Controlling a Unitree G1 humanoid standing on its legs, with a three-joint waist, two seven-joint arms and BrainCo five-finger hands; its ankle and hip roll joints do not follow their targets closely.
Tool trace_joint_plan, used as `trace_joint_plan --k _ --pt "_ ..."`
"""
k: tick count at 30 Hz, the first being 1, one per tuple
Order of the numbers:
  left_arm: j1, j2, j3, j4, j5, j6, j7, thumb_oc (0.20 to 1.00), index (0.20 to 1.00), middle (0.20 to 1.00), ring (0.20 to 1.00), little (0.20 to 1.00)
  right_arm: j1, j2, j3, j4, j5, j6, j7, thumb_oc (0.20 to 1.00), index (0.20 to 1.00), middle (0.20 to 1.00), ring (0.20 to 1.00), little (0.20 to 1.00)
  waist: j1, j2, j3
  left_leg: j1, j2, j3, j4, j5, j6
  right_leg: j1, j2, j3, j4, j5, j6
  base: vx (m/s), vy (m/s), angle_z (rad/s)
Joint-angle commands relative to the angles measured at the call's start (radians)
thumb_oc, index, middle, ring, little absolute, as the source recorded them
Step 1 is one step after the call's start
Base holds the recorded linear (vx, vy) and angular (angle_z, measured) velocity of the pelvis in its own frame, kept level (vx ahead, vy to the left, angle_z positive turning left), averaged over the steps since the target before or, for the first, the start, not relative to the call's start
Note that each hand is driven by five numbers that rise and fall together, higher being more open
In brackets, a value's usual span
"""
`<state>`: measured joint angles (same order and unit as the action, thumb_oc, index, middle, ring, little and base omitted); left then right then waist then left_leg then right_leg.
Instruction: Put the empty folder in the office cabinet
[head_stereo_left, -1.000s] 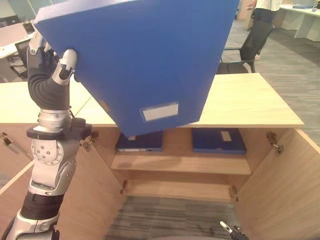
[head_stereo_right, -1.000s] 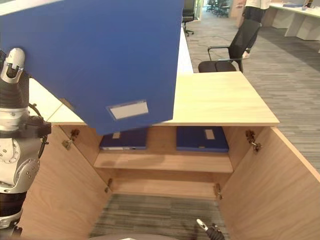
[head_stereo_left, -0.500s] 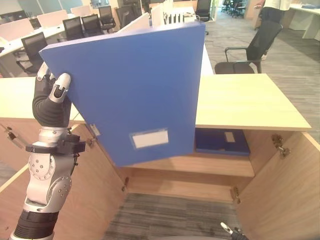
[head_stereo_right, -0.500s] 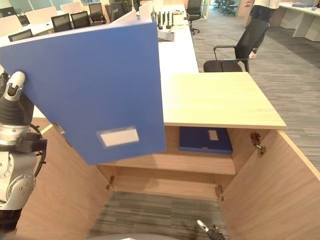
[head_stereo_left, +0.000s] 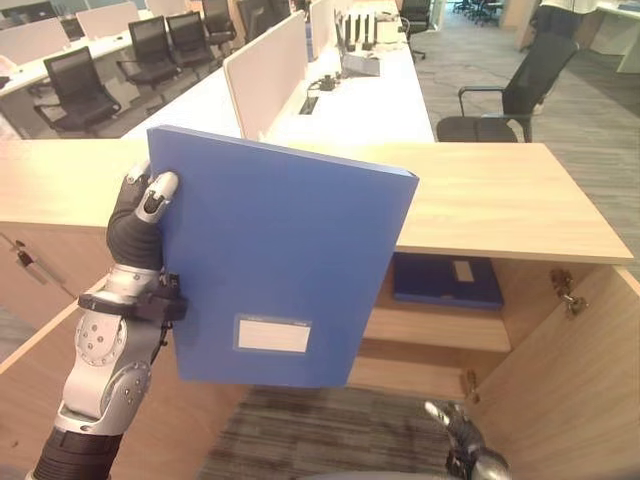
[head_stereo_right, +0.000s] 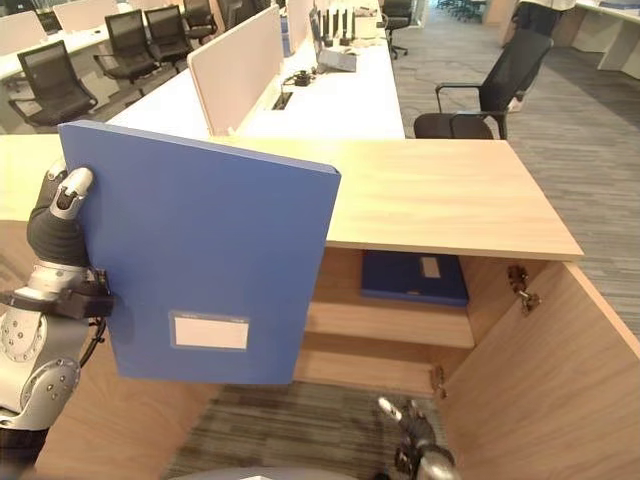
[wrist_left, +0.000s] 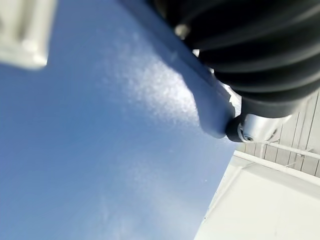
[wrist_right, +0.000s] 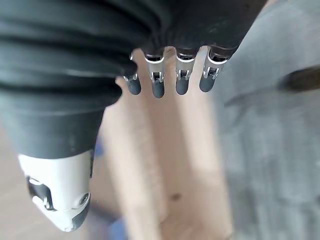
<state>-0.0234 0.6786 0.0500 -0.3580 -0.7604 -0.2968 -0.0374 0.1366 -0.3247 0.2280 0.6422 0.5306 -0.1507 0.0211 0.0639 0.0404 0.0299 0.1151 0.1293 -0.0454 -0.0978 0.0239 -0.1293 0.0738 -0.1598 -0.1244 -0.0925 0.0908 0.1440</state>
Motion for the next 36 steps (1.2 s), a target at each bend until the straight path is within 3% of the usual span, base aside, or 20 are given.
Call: trace_joint_plan --k 1,5,10,25,36 --pt "-0.033 0.064 0.025 -0.026 -0.025 -0.038 -0.02 0.2 0.2 0.2 0.2 0.2 -0.024 -0.067 -0.007 -0.171 0.055 -0.042 0.082 1.0 1.0 1.0 1.0 1.0 -0.016 -0.03 -0.008 -0.077 0.016 -0.007 0.016 0.043 -0.006 0.051 -0.041 -0.008 0.123 -0.134 0.068 0.0 0.0 0.0" --pt "-0.048 0.104 0.022 -0.011 -0.011 -0.037 -0.039 0.2 0.2 0.2 0.2 0.2 -0.011 -0.21 0.024 -0.507 0.231 -0.006 0.238 1.0 1.0 1.0 1.0 1.0 -0.02 -0.039 -0.007 -0.08 0.018 -0.005 0.013 0.047 -0.008 0.047 -0.043 -0.006 0.119 -0.13 0.072 0.0 -0.001 -0.01" --pt "-0.053 0.107 0.016 -0.001 0.012 -0.034 -0.061 0.2 0.2 0.2 0.2 0.2 -0.029 -0.312 0.07 -0.693 0.327 0.042 0.332 1.0 1.0 1.0 1.0 1.0 -0.021 -0.042 -0.009 -0.083 0.021 0.0 0.014 0.049 -0.01 0.042 -0.042 -0.004 0.119 -0.131 0.074 0.0 0.0 0.0" --pt "-0.077 0.072 0.063 0.025 0.1 -0.046 -0.053 0.2 0.2 0.2 0.2 0.2 -0.06 -0.316 0.112 -0.866 0.439 0.093 0.41 1.0 1.0 1.0 1.0 1.0 -0.029 -0.047 -0.018 -0.089 0.025 0.0 0.013 0.052 -0.013 0.031 -0.038 0.002 0.12 -0.132 0.071 0.0 0.0 0.0" --pt "-0.148 0.02 0.044 0.054 0.24 -0.059 0.026 0.2 0.2 0.2 0.2 0.2 -0.14 -0.208 0.158 -0.939 0.435 0.064 0.344 1.0 1.0 1.0 1.0 1.0 -0.038 -0.049 -0.019 -0.09 0.026 0.005 0.014 0.051 -0.012 0.025 -0.034 0.012 0.123 -0.132 0.064 0.0 0.0 0.0"
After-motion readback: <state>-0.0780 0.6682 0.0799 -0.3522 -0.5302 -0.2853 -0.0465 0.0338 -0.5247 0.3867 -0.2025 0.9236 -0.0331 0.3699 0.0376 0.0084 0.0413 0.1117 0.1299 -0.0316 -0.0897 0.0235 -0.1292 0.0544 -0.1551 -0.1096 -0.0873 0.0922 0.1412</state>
